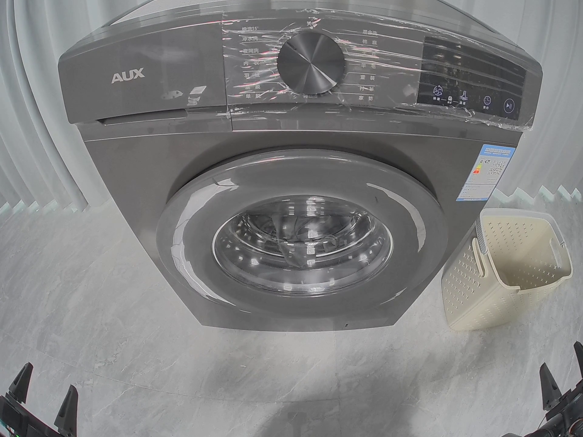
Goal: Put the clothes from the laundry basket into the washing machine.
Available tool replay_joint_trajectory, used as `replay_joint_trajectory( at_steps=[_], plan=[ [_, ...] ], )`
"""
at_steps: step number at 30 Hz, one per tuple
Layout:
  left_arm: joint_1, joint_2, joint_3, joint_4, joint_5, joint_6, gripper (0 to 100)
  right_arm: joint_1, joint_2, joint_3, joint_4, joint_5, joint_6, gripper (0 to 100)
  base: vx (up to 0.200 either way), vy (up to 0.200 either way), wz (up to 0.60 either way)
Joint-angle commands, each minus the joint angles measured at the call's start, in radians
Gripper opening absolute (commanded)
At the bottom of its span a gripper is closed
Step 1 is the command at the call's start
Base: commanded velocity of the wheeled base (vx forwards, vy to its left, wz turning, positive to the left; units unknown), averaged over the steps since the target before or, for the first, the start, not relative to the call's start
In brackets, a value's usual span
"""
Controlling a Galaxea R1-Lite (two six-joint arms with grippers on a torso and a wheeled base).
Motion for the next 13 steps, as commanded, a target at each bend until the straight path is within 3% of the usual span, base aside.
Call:
replay_joint_trajectory(
  at_steps=[1,3,11,13],
  plan=[
    [0.000,-0.016,0.016,0.000,0.001,0.000,100,-0.003,-0.023,0.017,0.004,0.014,-0.008,100,0.000,0.000,0.00],
    [0.000,-0.016,0.016,0.000,-0.001,0.007,100,-0.003,-0.023,0.017,0.004,0.046,-0.034,100,0.000,0.000,0.00],
    [0.000,-0.016,0.015,0.000,0.001,-0.001,100,-0.003,-0.023,0.017,0.007,0.040,-0.016,100,0.000,0.000,0.00],
    [0.002,-0.016,0.016,-0.002,0.002,0.013,100,-0.002,-0.023,0.017,0.007,0.040,-0.009,100,0.000,0.000,0.00]
  ],
)
